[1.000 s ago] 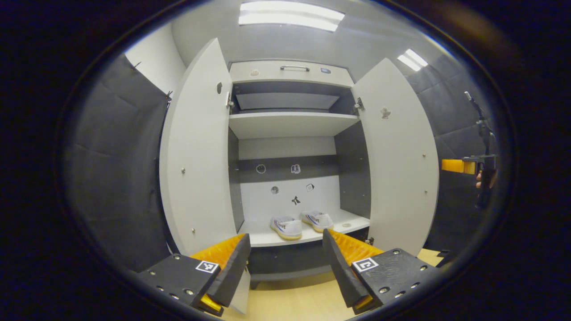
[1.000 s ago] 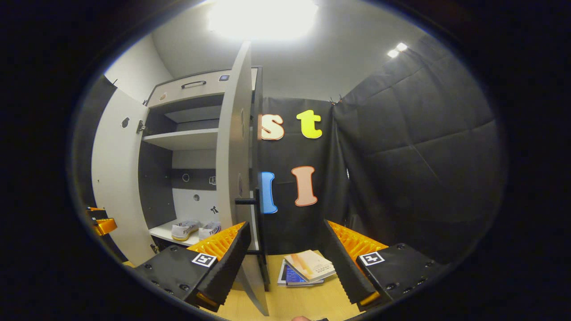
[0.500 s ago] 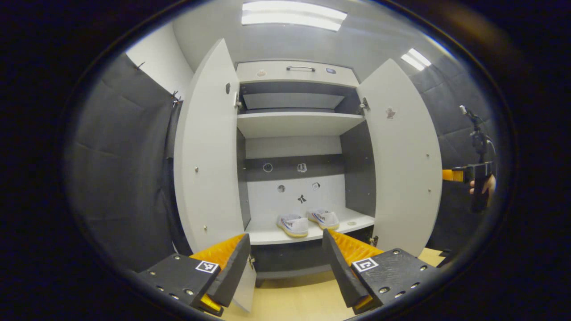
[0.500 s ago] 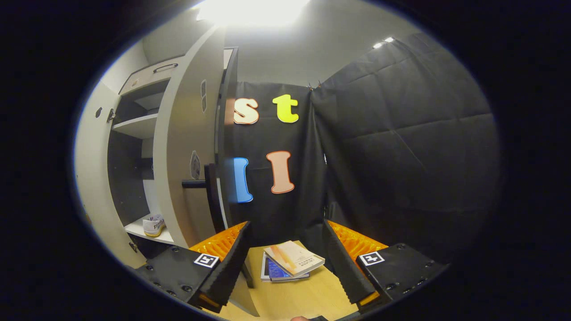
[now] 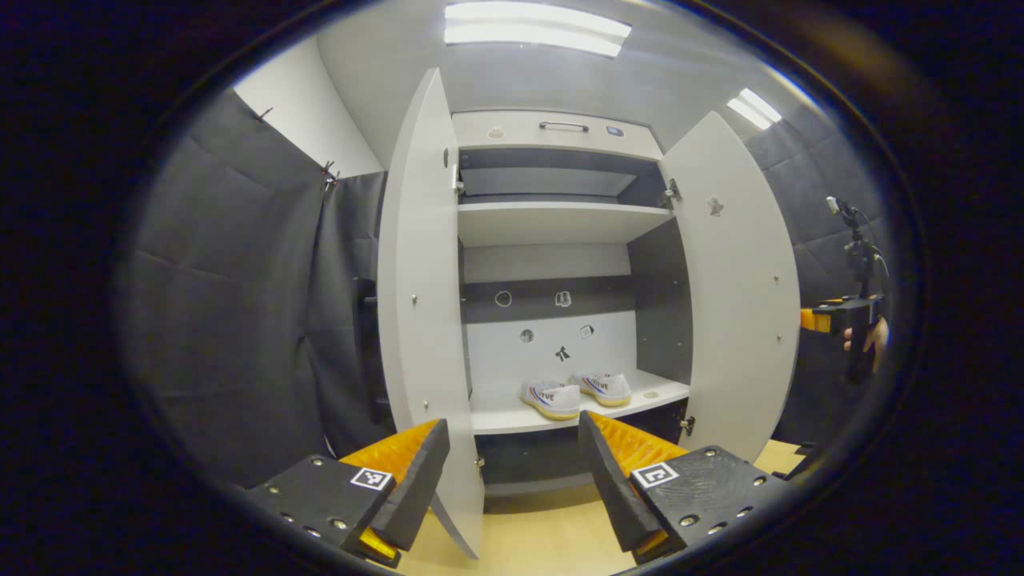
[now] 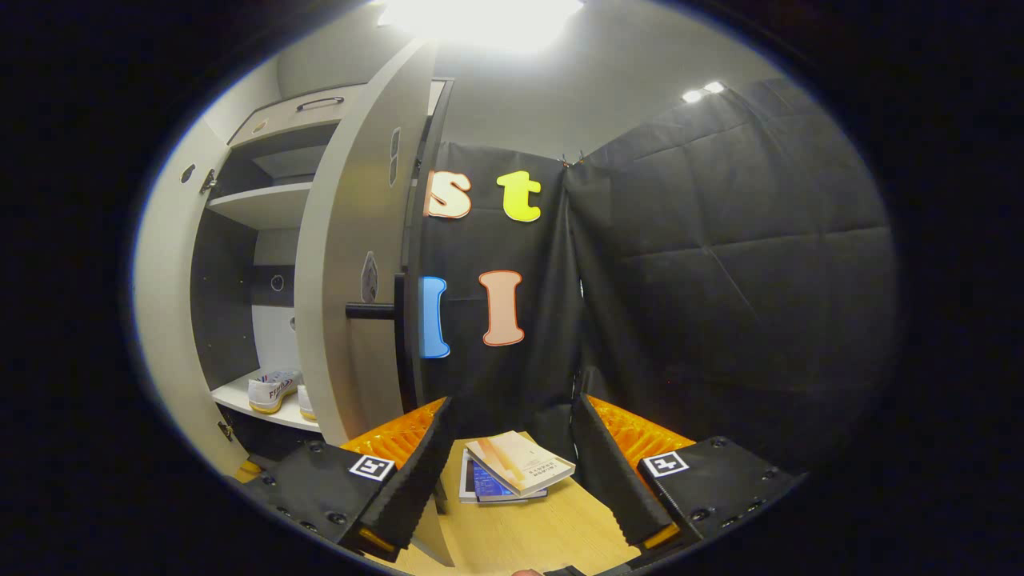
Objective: Grab one shoe with the right hand and put it into the shoe cabinet, grab the other shoe with the left hand and put it into the shoe cabinet; then close the right door with the right hand and the left door with the left hand.
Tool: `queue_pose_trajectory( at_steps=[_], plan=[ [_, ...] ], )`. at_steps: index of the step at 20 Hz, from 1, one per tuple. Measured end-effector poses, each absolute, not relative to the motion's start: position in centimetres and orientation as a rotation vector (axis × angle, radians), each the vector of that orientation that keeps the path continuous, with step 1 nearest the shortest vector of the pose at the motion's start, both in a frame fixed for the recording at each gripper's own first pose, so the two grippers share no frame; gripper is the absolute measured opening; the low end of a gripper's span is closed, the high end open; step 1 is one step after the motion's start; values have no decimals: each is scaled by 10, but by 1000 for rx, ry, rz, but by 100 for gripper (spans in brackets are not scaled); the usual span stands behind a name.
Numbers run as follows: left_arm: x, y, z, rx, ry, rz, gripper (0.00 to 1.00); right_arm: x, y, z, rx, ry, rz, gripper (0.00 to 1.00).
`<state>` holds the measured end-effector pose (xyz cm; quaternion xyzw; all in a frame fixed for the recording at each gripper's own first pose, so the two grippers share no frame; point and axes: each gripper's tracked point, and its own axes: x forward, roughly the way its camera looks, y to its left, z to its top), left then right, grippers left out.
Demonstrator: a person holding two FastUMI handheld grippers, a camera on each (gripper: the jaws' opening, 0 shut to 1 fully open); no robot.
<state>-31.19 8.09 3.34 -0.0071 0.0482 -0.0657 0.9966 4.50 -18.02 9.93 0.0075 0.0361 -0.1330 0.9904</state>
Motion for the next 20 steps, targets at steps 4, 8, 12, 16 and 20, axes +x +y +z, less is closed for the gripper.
queue_pose_trajectory(
  at_steps=[4,8,12,16,20],
  plan=[
    [-311,95,34,-16,88,-128,93,42,-171,99,17,81,-272,97],
    [-309,106,31,-16,90,-127,93,42,-158,101,6,93,-258,97],
    [-307,113,32,-24,85,-126,93,40,-149,102,5,94,-252,97],
    [-307,120,31,-18,83,-128,93,41,-134,102,5,101,-227,97],
    [-308,129,29,-24,83,-119,93,46,-104,104,21,95,-160,96]
  ],
)
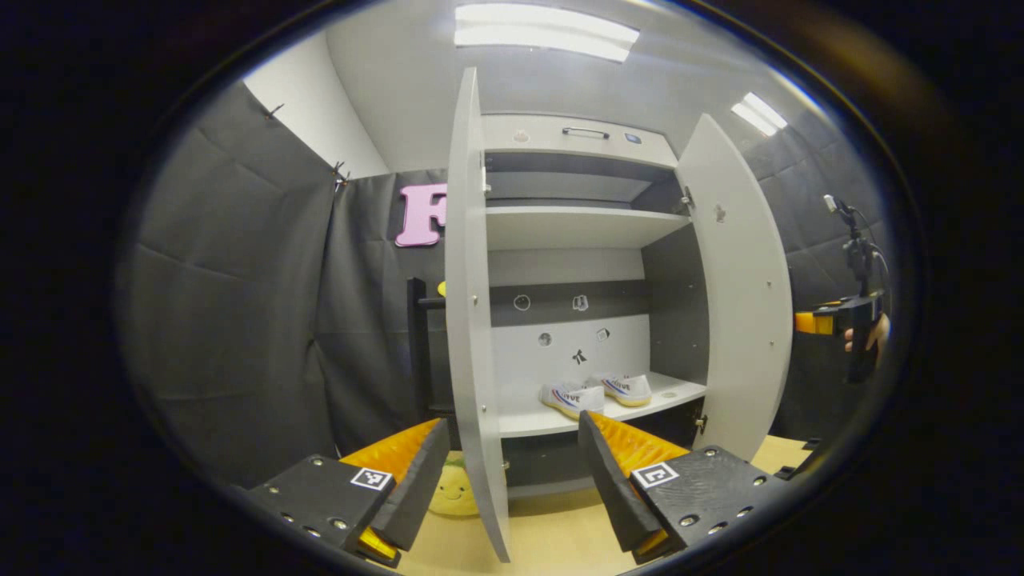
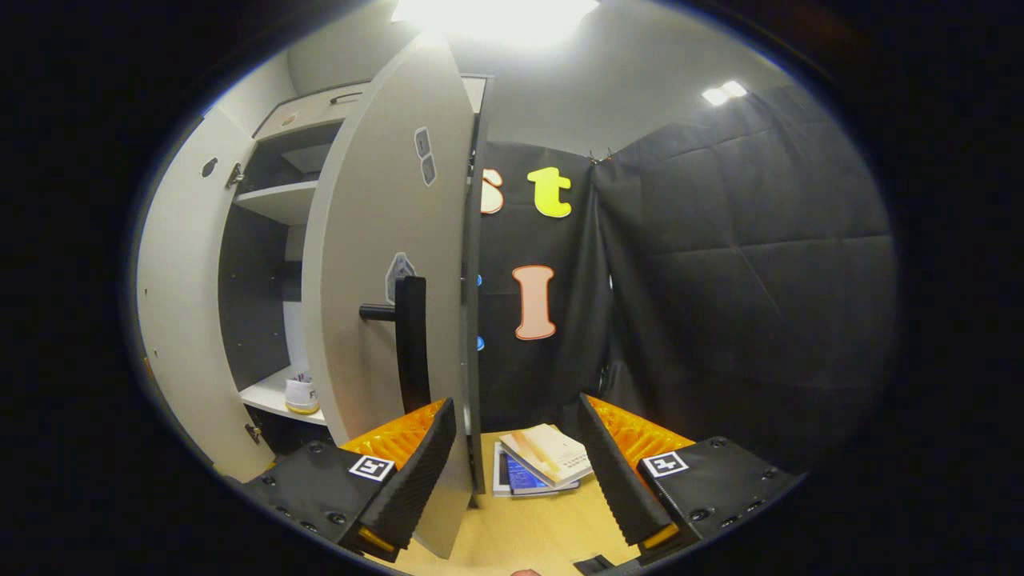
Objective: Grab one shoe with the right hand and put it into the shoe cabinet, grab the other shoe with the left hand and put it into the shoe cabinet; then close the right door with the right hand and the left door with the left hand.
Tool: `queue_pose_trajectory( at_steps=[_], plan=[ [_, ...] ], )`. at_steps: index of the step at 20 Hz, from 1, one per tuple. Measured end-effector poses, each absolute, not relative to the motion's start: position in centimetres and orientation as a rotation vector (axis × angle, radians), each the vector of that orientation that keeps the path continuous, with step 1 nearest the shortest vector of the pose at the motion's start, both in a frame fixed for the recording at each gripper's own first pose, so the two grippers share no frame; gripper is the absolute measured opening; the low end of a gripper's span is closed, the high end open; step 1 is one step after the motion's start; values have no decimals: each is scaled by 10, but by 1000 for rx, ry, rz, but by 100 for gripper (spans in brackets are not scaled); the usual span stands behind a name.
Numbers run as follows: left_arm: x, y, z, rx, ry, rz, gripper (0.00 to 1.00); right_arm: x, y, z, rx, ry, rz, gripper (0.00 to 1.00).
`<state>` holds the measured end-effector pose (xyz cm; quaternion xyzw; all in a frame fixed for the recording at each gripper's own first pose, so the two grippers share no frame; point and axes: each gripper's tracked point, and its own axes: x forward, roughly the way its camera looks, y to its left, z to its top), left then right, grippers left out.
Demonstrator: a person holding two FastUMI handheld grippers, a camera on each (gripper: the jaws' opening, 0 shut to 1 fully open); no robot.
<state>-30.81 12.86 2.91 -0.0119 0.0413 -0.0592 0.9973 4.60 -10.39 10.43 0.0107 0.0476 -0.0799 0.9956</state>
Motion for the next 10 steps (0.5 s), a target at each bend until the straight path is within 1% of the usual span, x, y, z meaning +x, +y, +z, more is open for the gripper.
queue_pose_trajectory(
  at_steps=[5,10],
  plan=[
    [-314,149,23,-29,95,-71,93,63,-60,105,32,96,-67,97],
    [-327,188,17,-19,111,20,92,83,-12,101,14,108,37,97]
  ],
)
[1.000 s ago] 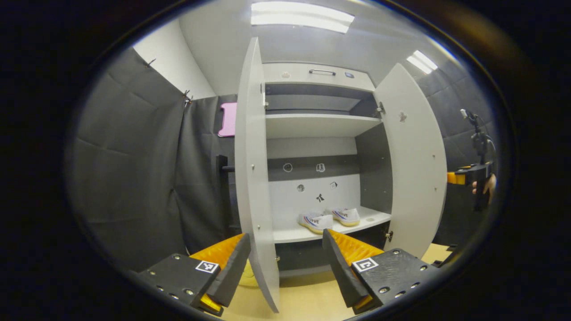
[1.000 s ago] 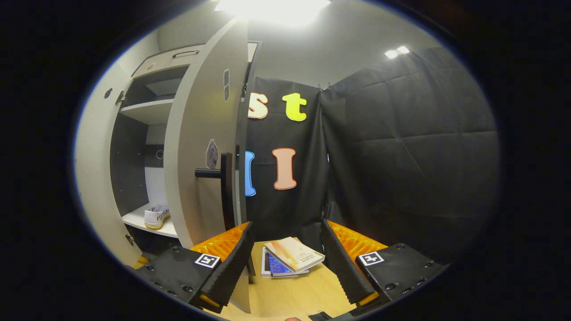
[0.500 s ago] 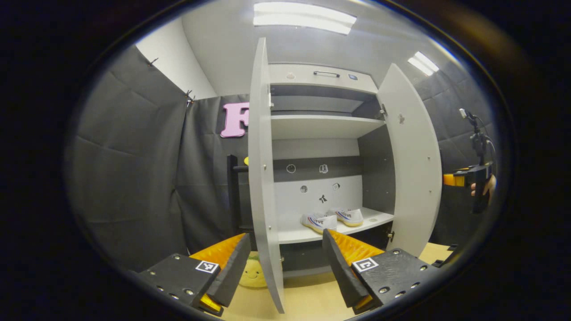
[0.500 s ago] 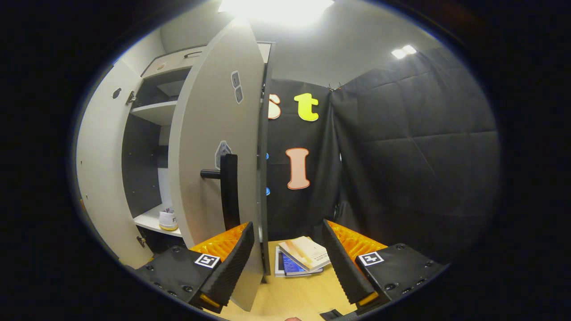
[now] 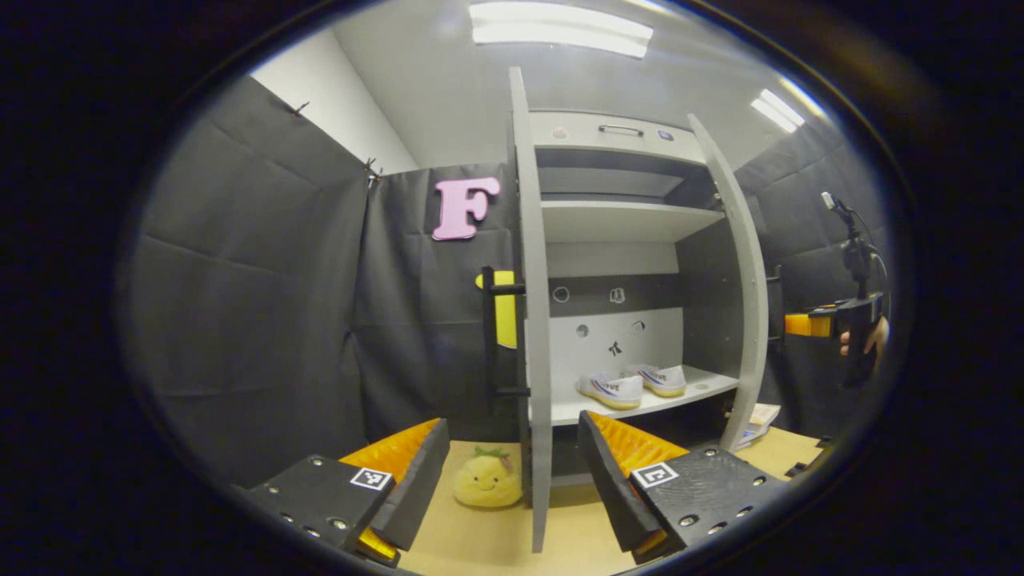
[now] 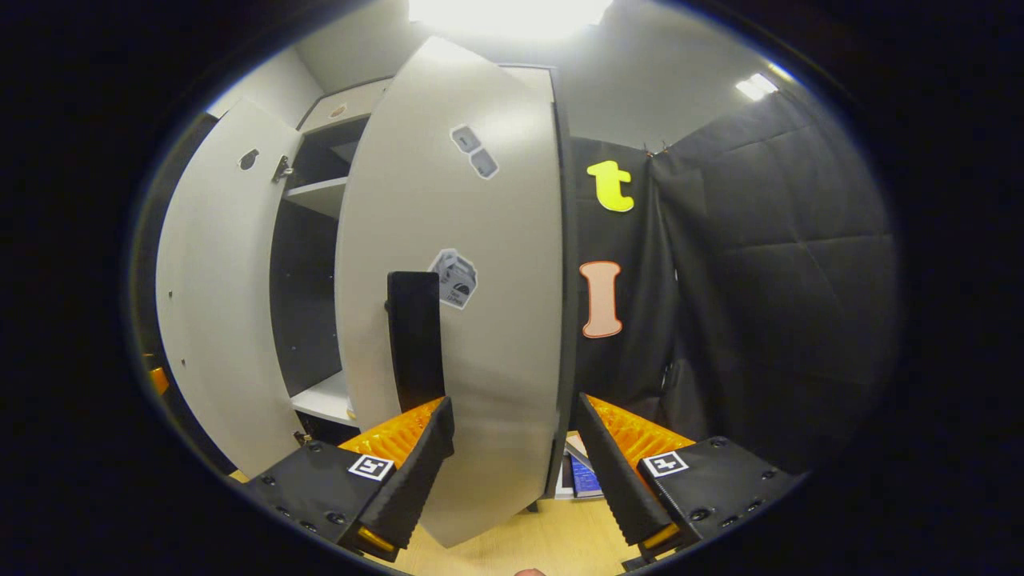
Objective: Grab one shoe with the right hand and put it into the shoe cabinet, grab the other shoe with the left hand and put it into the shoe cabinet; then close the right door with the right hand and the left door with the left hand.
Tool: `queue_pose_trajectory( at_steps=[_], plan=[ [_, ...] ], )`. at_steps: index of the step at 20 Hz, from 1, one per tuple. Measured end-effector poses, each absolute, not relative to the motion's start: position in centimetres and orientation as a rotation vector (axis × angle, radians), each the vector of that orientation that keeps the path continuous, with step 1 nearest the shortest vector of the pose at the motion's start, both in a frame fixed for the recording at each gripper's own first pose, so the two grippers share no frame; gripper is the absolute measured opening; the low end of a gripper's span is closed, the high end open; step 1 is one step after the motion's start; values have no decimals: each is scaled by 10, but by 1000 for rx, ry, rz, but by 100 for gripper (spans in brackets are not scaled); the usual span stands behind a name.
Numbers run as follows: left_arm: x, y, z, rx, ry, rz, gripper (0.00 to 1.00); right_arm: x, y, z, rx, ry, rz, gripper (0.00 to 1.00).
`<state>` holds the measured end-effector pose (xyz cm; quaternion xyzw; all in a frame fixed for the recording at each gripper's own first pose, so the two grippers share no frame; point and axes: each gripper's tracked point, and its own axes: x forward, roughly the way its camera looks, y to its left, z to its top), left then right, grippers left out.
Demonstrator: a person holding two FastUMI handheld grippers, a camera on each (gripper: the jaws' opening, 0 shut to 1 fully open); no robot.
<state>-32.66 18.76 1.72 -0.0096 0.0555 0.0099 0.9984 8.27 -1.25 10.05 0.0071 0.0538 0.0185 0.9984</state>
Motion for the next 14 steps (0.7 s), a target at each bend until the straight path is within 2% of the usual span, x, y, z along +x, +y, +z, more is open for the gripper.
queue_pose_trajectory(
  at_steps=[3,5,7,14],
  plan=[
    [-330,210,15,-17,118,73,93,82,4,102,-1,98,83,94],
    [-328,226,14,-19,124,102,92,78,10,104,-13,91,108,100],
    [-322,245,13,-28,125,139,93,71,12,104,-17,85,125,96],
    [-284,296,7,-94,147,220,93,40,6,95,8,98,169,99]
  ],
)
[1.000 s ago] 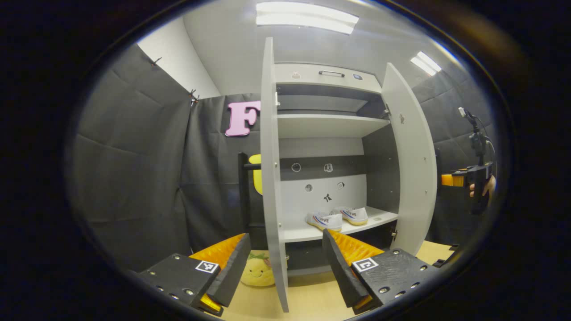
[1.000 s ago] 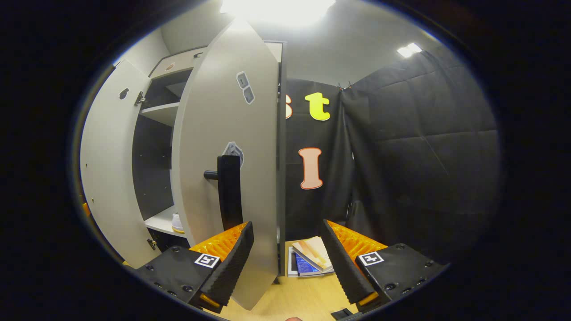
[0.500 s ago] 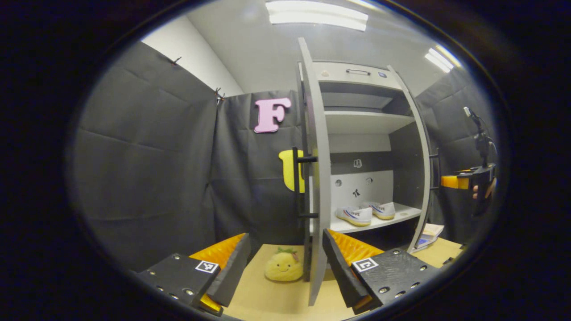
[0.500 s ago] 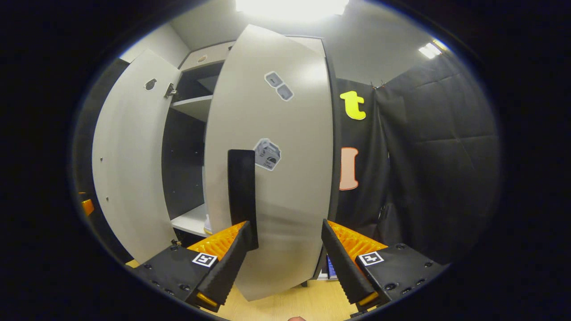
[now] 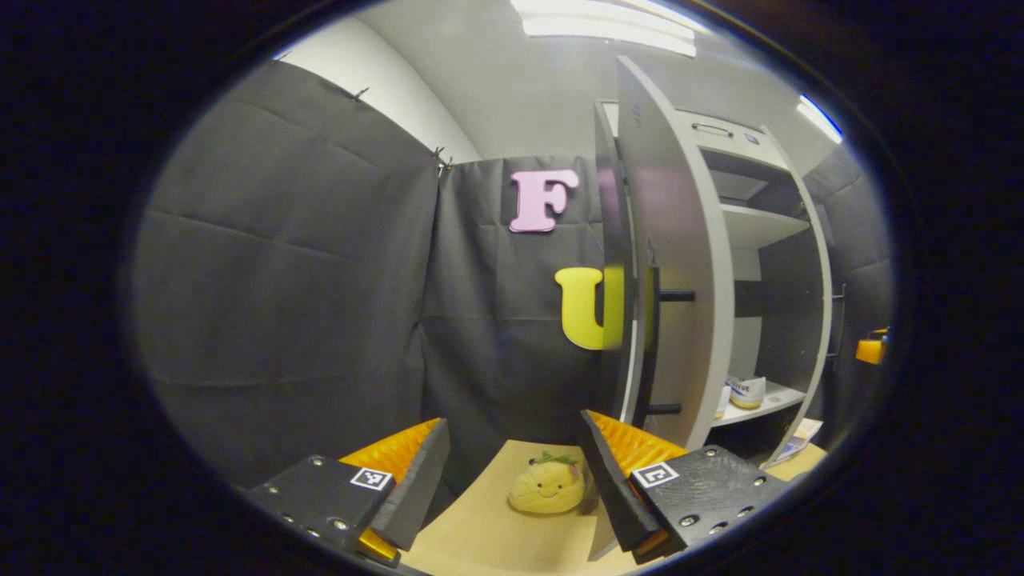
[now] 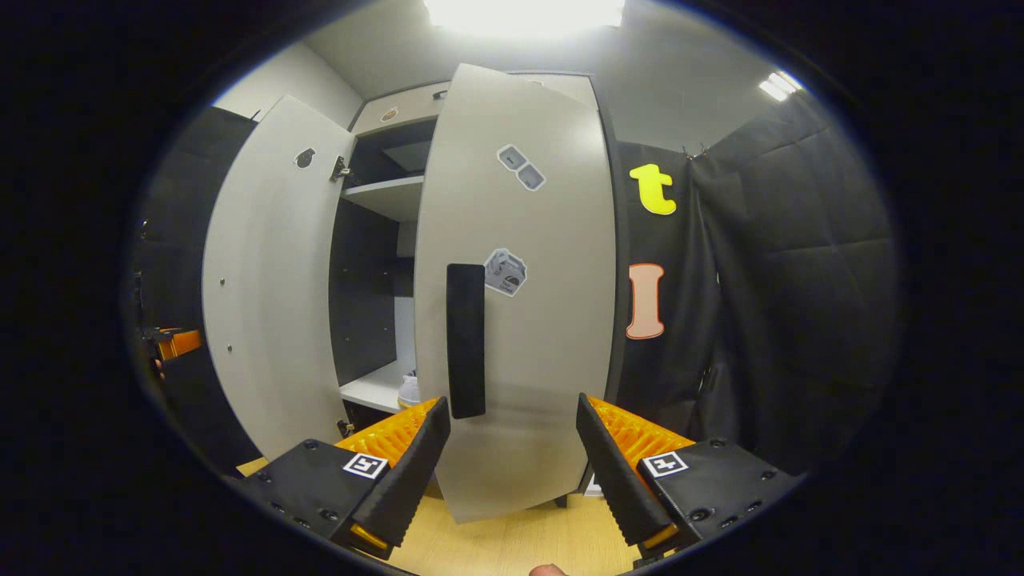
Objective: Grab one shoe with the right hand and put it into the shoe cabinet, grab the other shoe with the left hand and put it into the shoe cabinet; then close the right door with the right hand and the left door with the left hand.
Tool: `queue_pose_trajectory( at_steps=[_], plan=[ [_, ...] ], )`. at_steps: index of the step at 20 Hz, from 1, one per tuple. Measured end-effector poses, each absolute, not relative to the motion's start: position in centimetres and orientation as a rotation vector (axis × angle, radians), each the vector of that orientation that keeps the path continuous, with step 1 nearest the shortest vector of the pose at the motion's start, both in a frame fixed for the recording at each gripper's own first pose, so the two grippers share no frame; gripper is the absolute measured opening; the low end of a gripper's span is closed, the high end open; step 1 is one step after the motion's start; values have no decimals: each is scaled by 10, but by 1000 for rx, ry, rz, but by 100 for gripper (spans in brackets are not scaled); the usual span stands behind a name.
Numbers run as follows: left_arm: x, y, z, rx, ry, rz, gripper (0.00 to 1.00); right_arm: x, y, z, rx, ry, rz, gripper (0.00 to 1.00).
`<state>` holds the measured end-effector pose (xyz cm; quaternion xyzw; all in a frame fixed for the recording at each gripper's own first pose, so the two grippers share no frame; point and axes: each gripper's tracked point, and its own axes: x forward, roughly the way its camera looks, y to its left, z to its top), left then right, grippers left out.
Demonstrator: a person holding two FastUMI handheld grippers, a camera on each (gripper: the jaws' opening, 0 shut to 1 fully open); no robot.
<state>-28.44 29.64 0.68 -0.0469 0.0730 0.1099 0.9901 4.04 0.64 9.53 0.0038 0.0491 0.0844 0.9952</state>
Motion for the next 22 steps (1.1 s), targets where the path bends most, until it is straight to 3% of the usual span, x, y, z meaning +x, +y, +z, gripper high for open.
queue_pose_trajectory(
  at_steps=[12,22],
  plan=[
    [-243,267,10,-41,156,192,92,22,-42,72,61,139,86,99],
    [-244,214,17,-13,156,126,92,30,-46,69,74,135,124,98]
  ],
)
